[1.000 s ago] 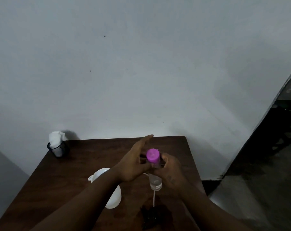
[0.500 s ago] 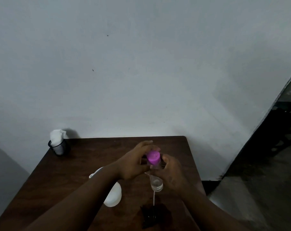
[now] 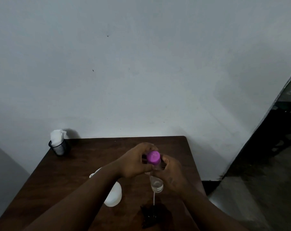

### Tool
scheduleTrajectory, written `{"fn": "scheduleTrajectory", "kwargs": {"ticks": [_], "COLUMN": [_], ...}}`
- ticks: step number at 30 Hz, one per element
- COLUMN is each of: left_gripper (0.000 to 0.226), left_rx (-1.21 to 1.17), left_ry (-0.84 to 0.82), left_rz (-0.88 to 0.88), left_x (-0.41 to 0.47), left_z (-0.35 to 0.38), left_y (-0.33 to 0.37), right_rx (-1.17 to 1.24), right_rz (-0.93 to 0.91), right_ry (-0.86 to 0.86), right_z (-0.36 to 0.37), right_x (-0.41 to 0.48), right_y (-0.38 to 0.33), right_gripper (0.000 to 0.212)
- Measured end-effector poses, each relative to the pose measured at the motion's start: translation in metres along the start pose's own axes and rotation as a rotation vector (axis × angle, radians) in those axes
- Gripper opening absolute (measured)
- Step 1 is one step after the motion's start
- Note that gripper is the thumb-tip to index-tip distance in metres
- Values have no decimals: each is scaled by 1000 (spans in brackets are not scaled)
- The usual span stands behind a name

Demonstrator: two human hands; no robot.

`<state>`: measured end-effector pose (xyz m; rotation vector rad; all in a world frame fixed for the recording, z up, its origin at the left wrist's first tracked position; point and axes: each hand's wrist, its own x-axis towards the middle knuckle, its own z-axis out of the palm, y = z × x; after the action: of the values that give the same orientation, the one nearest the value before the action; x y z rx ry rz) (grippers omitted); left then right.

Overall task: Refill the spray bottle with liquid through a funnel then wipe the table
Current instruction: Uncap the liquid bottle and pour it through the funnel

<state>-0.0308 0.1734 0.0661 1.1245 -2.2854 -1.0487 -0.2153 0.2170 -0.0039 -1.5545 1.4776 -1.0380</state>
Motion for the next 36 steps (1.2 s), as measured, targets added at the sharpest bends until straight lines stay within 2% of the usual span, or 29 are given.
{"fn": "scheduleTrajectory", "kwargs": {"ticks": [6, 13, 15, 18, 20, 23, 26, 31, 36], "left_gripper": [45, 59, 68, 91, 84, 59, 51, 52, 81], "left_rx": [22, 70, 19, -22, -34, 49, 132, 205, 183], "left_ry": [139, 341, 311, 142, 68, 44, 47, 59, 13], "left_rz": [8, -107, -124, -25, 75, 186, 179, 130, 145], "left_x": [1, -1, -3, -8, -11, -10, -8, -5, -8], "left_z": [5, 14, 13, 9, 4, -5, -11, -10, -10], "left_y": [2, 7, 9, 9, 10, 12, 12, 7, 9], "right_rx": [-1, -70, -72, -103, -104, -87, -63, -57, -69], "right_rz": [4, -19, -30, -56, -29, -7, -2, 5, -4], "right_ry": [0, 42, 48, 58, 70, 68, 60, 43, 49], "right_z": [3, 5, 4, 4, 4, 6, 7, 6, 5], "right_x": [2, 6, 6, 6, 8, 10, 10, 8, 11], "right_y": [0, -7, -7, -5, -5, -5, -5, -8, -2], "right_gripper": [60, 47, 41, 30, 29, 44, 54, 45, 44]}}
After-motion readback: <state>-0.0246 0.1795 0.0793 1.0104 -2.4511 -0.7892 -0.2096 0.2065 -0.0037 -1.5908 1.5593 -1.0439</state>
